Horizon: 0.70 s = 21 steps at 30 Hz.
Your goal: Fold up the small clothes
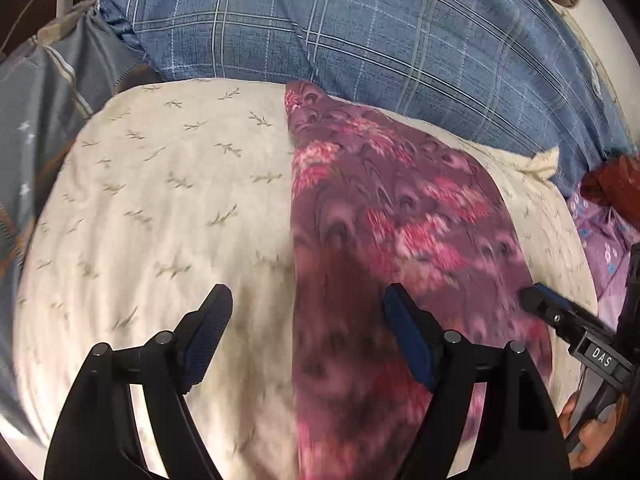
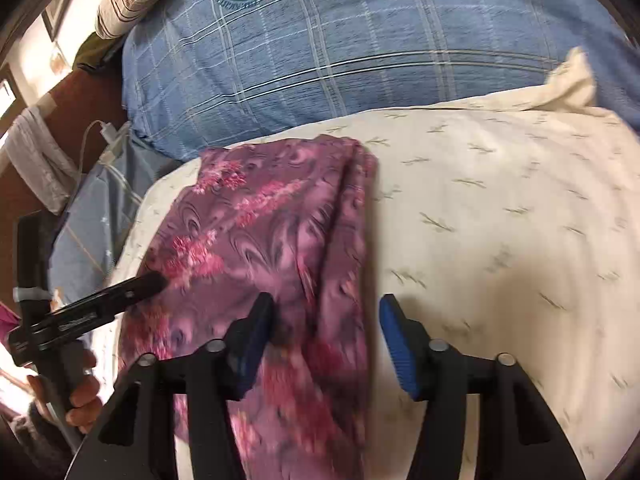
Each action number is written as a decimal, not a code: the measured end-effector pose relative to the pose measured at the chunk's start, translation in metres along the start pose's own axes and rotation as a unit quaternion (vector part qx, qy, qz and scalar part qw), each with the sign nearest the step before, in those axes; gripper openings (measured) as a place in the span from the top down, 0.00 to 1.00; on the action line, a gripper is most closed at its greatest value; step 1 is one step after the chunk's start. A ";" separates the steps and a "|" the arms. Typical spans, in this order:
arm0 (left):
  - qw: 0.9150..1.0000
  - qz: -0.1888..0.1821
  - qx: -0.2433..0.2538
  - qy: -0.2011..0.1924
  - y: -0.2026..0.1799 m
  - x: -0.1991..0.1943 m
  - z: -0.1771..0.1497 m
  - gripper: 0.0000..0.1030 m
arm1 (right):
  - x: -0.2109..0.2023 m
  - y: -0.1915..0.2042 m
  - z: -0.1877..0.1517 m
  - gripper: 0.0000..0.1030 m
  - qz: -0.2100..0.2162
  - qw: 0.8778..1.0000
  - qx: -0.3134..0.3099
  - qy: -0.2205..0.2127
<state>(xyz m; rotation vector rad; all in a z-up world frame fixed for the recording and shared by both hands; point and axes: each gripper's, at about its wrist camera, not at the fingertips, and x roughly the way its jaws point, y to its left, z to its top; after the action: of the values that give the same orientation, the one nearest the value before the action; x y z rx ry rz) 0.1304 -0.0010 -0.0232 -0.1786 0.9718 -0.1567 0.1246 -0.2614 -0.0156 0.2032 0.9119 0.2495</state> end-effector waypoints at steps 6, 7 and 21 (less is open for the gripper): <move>0.999 0.033 0.036 -0.003 -0.009 -0.028 -0.029 0.23 | -0.036 0.012 -0.025 0.20 -0.064 0.998 -0.014 -0.005; 0.998 0.038 0.040 -0.003 -0.010 -0.033 -0.034 0.23 | -0.041 0.014 -0.027 0.18 -0.066 0.998 -0.014 -0.008; 0.989 -0.062 -0.114 0.063 0.037 -0.057 -0.062 0.23 | -0.073 0.004 -0.063 0.14 -0.002 1.000 0.024 -0.012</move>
<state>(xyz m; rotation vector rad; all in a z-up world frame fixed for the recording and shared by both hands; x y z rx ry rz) 0.0492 0.0423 -0.0202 -0.4451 1.1053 -0.1721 0.0306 -0.2747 0.0032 0.2472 0.8959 0.2212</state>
